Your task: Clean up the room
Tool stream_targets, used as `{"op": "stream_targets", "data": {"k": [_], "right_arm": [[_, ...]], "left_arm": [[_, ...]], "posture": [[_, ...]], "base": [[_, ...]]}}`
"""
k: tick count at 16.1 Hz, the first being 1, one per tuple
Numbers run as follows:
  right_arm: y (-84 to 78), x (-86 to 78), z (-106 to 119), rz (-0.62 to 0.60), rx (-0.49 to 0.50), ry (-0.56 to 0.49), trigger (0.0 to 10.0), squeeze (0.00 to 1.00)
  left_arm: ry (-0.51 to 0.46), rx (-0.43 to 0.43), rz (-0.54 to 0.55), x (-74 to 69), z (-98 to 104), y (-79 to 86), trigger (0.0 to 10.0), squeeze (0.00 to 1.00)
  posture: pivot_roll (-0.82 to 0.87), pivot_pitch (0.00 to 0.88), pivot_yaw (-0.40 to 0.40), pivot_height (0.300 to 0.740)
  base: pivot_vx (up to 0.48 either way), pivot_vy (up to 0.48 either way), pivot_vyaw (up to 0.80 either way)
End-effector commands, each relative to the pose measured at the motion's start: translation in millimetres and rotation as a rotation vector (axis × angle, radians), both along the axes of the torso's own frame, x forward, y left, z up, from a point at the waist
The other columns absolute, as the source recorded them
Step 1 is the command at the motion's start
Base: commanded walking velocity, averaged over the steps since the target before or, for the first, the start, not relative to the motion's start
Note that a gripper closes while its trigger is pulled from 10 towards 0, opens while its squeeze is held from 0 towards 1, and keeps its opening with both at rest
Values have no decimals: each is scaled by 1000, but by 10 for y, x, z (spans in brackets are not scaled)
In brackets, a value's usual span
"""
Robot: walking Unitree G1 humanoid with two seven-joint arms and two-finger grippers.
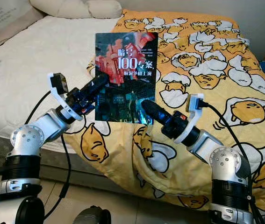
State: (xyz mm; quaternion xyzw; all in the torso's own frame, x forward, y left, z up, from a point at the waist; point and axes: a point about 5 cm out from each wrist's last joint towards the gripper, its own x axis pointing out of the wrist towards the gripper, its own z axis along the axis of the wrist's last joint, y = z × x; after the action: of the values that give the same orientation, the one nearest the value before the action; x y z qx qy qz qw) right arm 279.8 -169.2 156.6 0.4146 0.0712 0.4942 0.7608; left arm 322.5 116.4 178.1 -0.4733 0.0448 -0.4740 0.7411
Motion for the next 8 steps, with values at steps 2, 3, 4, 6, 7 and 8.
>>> {"op": "stream_targets", "data": {"k": [2, 3, 4, 6, 7, 8], "right_arm": [[35, 24, 117, 16, 21, -48, 0, 0], [37, 28, 125, 15, 22, -52, 0, 0], [38, 28, 126, 15, 21, -54, 0, 0], [31, 26, 132, 15, 22, -60, 0, 0], [28, 27, 134, 14, 22, -61, 0, 0], [25, 21, 133, 14, 23, -62, 0, 0]], "left_arm": [[-21, 39, 7, -13, 16, -19, 0, 0], [-12, 51, 23, -1, -6, -17, 0, 0], [-10, 54, 25, 0, -11, -15, 0, 0], [-12, 56, 31, -1, -22, -5, 0, 0], [-13, 56, 32, -2, -23, -5, 0, 0], [-15, 57, 28, -11, -27, -8, 0, 0]], "posture": [[5, 0, 56, 740], [2, 0, 59, 740], [2, 0, 59, 740], [0, 0, 62, 740], [0, 0, 62, 740], [-2, 0, 64, 740]], "base": [[0, 0, 0], [0, 0, 0], [0, 0, 0], [0, 0, 0], [0, 0, 0], [0, 0, 0]]}}
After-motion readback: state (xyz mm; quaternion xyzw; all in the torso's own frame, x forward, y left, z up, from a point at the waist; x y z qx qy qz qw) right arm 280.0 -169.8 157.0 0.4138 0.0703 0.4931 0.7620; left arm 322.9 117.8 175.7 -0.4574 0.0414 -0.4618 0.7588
